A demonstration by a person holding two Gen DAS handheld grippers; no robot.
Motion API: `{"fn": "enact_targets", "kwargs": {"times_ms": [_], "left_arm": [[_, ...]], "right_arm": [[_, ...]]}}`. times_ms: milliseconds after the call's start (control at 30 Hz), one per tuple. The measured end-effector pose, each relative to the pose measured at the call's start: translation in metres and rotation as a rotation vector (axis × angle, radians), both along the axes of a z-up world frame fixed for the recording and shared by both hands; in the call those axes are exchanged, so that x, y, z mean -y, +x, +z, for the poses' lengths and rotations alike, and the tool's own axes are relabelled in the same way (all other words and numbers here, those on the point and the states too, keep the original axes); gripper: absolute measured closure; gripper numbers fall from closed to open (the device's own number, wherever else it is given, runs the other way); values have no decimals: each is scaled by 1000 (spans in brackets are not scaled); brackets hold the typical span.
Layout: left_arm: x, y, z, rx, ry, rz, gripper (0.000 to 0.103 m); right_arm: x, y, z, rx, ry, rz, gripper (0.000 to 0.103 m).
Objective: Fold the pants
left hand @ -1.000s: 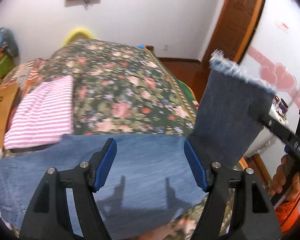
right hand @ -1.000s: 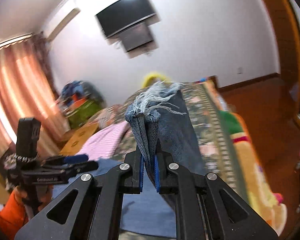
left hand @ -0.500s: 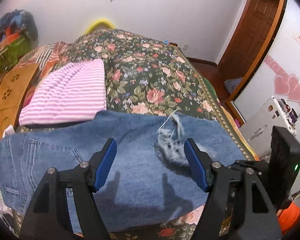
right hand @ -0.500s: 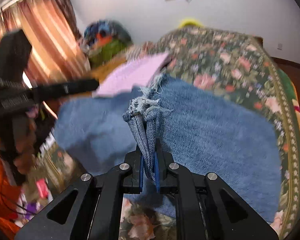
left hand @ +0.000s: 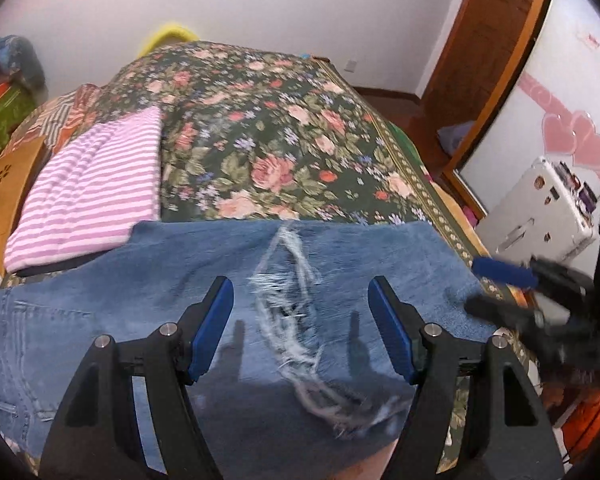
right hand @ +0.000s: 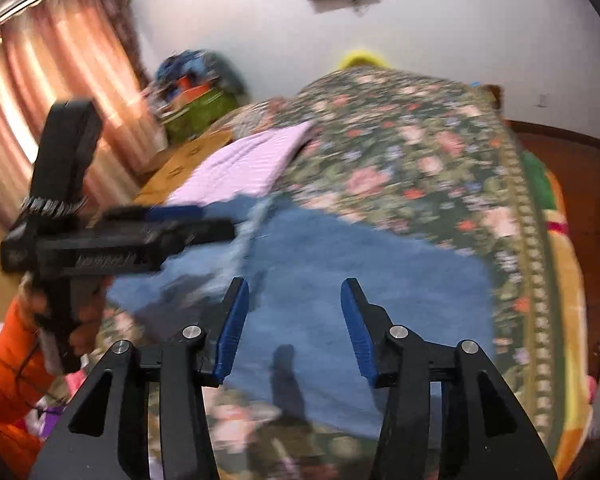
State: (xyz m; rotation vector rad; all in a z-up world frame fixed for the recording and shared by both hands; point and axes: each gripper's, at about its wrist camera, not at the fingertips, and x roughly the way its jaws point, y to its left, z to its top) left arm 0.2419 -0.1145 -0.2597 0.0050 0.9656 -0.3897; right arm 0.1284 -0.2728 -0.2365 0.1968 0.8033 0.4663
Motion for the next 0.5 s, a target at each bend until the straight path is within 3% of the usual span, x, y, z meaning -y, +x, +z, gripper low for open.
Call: {"fn": "enact_targets", "kwargs": {"times_ms": [133, 233, 367, 500], "left_arm": [[23, 6, -16, 14, 79, -35, 46], [28, 17, -33, -18, 138, -29, 51], [19, 30, -56, -101, 106, -42, 47], [9, 30, -55, -102, 83, -22, 45]], "right_arm": [[26, 19, -27, -55, -19, -101, 58], [33, 24, -53, -132, -12, -111, 58], [31, 11, -72, -141, -24, -93, 58], [45, 1, -72, -163, 12, -105, 58]]}}
